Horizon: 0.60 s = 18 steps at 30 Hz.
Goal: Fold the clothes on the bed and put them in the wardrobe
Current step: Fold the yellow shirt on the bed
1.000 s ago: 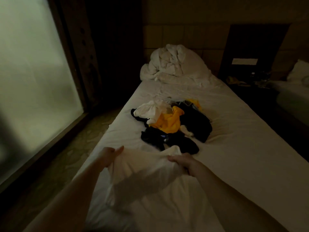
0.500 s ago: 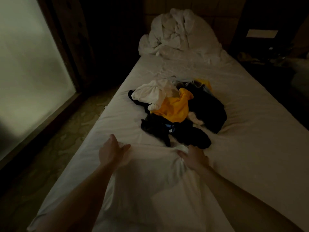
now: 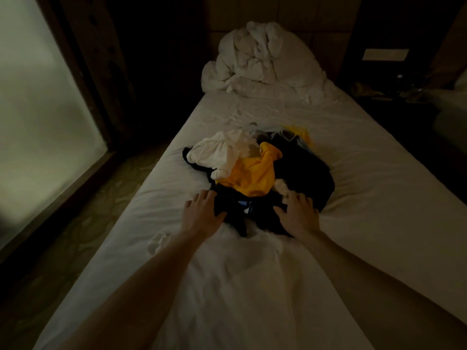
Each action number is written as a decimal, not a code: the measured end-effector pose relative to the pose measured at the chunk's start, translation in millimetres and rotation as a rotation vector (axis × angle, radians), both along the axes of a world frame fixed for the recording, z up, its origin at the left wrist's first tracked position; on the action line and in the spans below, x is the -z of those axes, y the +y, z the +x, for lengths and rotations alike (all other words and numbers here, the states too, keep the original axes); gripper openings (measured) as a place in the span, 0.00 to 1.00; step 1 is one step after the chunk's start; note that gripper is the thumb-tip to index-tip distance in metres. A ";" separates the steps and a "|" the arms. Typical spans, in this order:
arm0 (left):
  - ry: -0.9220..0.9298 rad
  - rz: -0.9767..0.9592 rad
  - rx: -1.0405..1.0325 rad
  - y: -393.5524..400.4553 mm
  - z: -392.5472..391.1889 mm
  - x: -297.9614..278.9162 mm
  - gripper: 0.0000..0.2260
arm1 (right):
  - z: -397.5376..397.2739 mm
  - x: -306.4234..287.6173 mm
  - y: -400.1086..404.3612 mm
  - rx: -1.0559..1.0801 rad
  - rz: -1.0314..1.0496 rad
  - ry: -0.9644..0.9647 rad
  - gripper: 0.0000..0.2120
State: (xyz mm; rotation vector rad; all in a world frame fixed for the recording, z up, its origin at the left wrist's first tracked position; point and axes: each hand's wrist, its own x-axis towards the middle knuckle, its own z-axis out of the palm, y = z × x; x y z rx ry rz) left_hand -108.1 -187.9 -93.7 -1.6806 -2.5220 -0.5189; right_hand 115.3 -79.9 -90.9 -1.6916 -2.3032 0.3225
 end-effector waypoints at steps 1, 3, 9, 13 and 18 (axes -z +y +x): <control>0.001 0.000 0.001 7.7 0.8 -1.0 0.25 | -0.5 -3.3 7.7 -0.017 -0.007 0.008 0.26; 0.008 -0.002 0.009 23.2 0.3 -1.8 0.26 | -2.6 -8.0 23.2 -0.046 -0.013 0.024 0.25; 0.027 -0.006 0.041 74.9 -7.2 1.5 0.27 | -23.8 -9.7 71.3 -0.124 -0.057 0.022 0.26; 0.047 0.035 0.071 110.1 -9.6 7.6 0.26 | -49.7 1.1 106.5 -0.168 -0.223 0.199 0.32; 0.240 0.054 0.128 136.6 -13.9 18.8 0.27 | -87.1 11.4 134.6 -0.058 -0.277 0.380 0.42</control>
